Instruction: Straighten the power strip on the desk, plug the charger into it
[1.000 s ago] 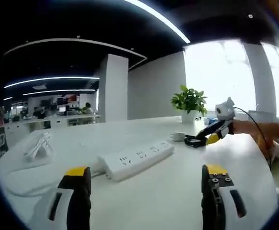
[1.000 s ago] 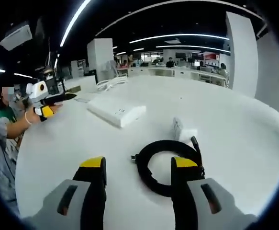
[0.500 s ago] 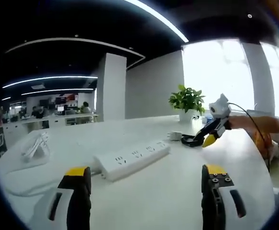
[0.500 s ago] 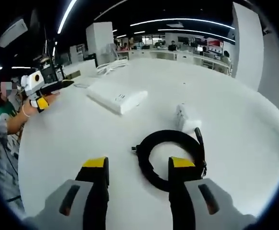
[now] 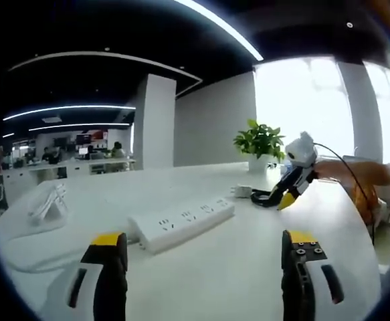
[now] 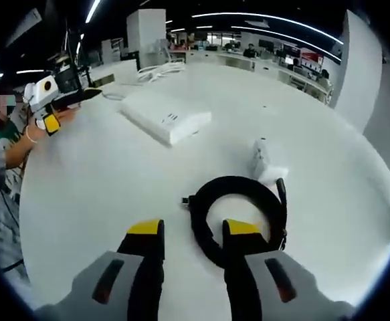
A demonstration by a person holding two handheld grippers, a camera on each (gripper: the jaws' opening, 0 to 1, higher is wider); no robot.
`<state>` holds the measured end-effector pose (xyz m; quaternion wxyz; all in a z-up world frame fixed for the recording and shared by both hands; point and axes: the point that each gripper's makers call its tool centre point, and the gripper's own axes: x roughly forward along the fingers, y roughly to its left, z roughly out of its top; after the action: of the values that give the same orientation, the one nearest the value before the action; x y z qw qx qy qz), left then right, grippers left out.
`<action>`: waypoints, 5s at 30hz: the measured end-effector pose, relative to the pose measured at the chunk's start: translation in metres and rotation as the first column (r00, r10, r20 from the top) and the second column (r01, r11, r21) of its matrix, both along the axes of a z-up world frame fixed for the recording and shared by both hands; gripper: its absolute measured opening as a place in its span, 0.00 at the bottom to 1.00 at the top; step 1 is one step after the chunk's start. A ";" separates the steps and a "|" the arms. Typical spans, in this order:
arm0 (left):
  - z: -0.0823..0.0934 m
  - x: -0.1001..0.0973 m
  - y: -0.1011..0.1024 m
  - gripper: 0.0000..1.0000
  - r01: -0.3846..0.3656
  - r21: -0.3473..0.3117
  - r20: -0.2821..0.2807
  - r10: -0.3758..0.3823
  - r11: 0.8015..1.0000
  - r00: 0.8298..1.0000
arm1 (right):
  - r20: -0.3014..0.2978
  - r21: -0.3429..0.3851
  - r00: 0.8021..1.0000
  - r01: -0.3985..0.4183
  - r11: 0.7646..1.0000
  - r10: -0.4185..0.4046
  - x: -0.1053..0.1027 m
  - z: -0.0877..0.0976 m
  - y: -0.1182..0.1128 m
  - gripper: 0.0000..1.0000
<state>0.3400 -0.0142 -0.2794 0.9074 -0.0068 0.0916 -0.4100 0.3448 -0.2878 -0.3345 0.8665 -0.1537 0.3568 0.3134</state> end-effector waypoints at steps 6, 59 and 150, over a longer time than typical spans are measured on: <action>0.001 0.000 0.002 0.97 -0.004 -0.006 0.000 0.004 1.000 1.000 | -0.013 -0.028 1.000 -0.014 1.000 0.013 0.002 -0.002 -0.001 0.21; 0.006 -0.011 0.004 0.95 -0.001 -0.010 0.009 0.001 1.000 1.000 | 0.459 0.602 0.866 -0.140 0.786 -0.197 -0.014 0.174 0.068 0.05; 0.031 0.017 -0.130 0.82 0.171 -0.026 0.195 -0.163 0.985 0.967 | 0.615 0.587 0.779 -0.346 0.732 -0.125 -0.064 0.235 0.155 0.05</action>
<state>0.3574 -0.1437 -0.2481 0.8740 0.0214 -0.0047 -0.4855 0.2808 -0.1328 -0.0995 0.9071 0.0535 -0.0948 0.4066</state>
